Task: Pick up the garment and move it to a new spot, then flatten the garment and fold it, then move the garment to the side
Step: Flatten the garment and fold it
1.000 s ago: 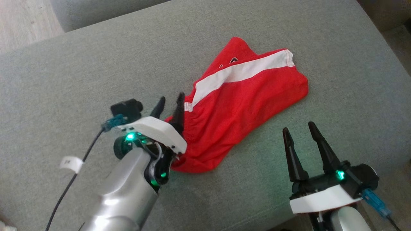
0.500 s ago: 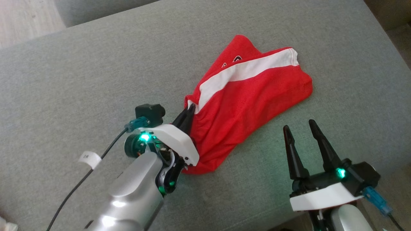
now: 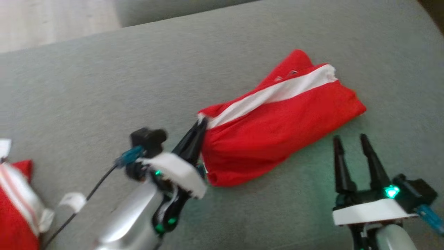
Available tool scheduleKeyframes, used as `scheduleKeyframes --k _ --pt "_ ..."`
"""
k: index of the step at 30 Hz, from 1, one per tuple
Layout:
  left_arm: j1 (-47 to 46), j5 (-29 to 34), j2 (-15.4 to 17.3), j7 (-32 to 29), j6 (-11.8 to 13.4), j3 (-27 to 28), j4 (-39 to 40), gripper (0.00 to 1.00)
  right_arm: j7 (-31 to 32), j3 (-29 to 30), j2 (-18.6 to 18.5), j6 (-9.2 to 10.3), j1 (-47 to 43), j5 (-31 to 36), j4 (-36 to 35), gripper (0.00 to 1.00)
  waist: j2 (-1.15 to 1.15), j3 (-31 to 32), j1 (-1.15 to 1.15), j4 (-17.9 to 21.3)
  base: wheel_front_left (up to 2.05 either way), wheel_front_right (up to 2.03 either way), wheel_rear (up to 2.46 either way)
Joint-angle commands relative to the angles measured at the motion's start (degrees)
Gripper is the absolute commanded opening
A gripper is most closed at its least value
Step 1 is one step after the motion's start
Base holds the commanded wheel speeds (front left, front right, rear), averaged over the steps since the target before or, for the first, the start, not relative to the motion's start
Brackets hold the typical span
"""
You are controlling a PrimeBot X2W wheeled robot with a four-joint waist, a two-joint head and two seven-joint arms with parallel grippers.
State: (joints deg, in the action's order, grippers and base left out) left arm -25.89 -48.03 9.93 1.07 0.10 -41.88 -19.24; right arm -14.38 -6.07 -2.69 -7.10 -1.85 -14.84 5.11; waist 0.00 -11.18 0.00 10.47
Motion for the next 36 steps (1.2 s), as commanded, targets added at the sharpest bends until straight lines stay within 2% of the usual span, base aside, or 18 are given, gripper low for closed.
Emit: scheduleKeyframes --k 1,4,6,12,13,17,21,32,33,34,35,36 --pt "-0.87 -0.33 1.90 -0.16 0.62 2.49 3.00 0.00 -0.62 -0.62 -0.19 -0.39 0.73 -0.97 -1.16 1.00 0.00 0.96 0.00 -3.06 0.00 0.00 0.00" --pt "1.55 -1.04 5.73 -2.37 2.06 3.44 8.57 0.00 -0.62 -0.15 -0.32 -0.39 1.83 -4.13 1.58 1.00 0.00 1.15 0.00 -5.74 0.00 0.00 0.00" --pt "2.67 -1.57 7.97 -3.65 2.89 4.27 11.48 0.00 0.20 -1.21 -2.05 -0.39 3.54 -7.65 4.23 1.00 0.00 1.11 0.00 -7.10 0.00 0.00 0.00" --pt "4.51 -3.03 12.17 -6.30 4.44 6.14 17.43 0.00 11.37 -5.88 -14.71 -0.39 13.74 -19.28 8.41 1.00 0.00 0.37 0.00 -9.45 0.00 0.00 0.00" --pt "4.52 -2.80 12.90 -6.55 4.81 6.36 18.41 0.00 14.30 -7.98 -18.17 -0.39 17.42 -21.50 9.56 1.00 0.00 0.00 0.00 -10.08 0.00 0.00 0.00" --pt "4.25 -2.26 13.52 -6.61 5.18 6.43 19.53 0.00 17.46 -13.80 -22.19 -0.39 23.71 -24.50 12.97 1.00 0.00 -0.99 0.00 -11.05 0.00 0.00 0.00" --pt "3.73 -1.84 13.44 -6.72 5.18 6.05 19.96 0.00 18.00 -19.33 -23.07 -0.39 28.78 -24.83 19.15 1.00 0.00 -1.93 0.00 -11.94 0.00 0.00 0.00" --pt "2.02 -1.17 12.81 -7.15 4.72 4.93 20.00 0.00 14.38 -29.21 -20.37 -0.39 38.99 -26.67 35.14 1.00 0.00 -3.90 0.00 -14.05 0.00 0.00 0.00" --pt "1.91 -1.18 12.77 -7.18 4.67 4.87 19.96 0.00 13.96 -30.02 -20.22 -0.39 39.66 -27.03 36.04 0.78 0.00 -4.03 0.00 -14.16 0.00 0.00 0.00" --pt "1.83 -1.17 12.72 -7.17 4.64 4.81 19.90 0.00 13.53 -30.79 -20.10 -0.39 40.25 -27.46 36.90 0.40 0.00 -4.12 0.00 -14.27 0.00 0.00 0.00" --pt "1.83 -1.17 12.72 -7.17 4.64 4.81 19.90 0.00 13.53 -30.79 -20.10 -0.39 40.25 -27.46 36.90 0.40 0.00 -4.12 0.00 -14.27 0.00 0.00 0.00" --pt "1.78 -1.17 12.68 -7.18 4.59 4.74 19.82 0.00 13.08 -31.59 -20.00 -0.39 40.80 -27.91 37.58 0.00 0.00 -4.19 0.00 -14.38 0.00 0.00 0.00"
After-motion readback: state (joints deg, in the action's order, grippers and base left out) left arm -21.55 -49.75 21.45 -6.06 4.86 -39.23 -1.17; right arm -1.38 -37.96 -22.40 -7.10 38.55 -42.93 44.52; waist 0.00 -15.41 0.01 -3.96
